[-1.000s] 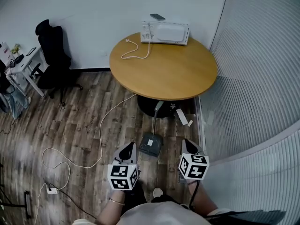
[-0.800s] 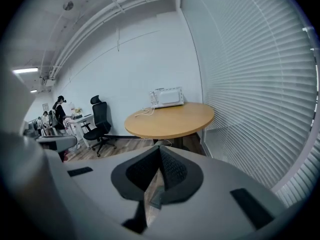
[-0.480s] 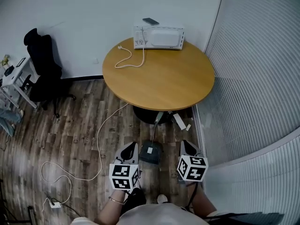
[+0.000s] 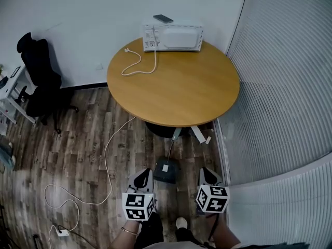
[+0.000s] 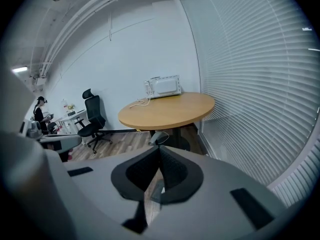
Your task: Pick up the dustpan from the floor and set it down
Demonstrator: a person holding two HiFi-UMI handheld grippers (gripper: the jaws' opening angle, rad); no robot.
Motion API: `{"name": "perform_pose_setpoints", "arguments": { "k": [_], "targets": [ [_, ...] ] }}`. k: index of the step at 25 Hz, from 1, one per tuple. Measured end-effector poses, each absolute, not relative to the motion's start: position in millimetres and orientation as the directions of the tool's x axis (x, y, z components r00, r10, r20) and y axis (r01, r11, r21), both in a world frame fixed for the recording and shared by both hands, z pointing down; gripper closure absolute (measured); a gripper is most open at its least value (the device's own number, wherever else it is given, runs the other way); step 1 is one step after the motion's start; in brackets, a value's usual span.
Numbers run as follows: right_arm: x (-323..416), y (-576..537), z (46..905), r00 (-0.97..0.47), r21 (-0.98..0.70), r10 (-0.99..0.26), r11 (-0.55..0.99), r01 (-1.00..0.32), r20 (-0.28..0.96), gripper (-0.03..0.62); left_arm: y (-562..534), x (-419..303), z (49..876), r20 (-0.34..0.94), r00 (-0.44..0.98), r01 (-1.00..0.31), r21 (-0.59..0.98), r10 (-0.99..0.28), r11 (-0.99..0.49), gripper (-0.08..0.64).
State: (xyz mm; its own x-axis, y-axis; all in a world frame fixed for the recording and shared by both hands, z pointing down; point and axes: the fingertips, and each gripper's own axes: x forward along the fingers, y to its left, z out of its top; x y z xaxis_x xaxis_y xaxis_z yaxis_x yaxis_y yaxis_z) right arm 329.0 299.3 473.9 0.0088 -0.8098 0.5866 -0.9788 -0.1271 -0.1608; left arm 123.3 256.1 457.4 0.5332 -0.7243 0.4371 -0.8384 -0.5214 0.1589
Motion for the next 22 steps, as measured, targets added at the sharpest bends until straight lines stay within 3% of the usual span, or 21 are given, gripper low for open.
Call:
{"name": "perform_pose_setpoints", "arguments": {
  "k": [22],
  "targets": [
    [343.8,319.5,593.9,0.075,-0.157,-0.728,-0.245,-0.957,0.681,0.560,242.5,141.1,601.3,0.565,0.555,-0.805,0.180,-0.611,-0.565,0.543]
  ]
}}
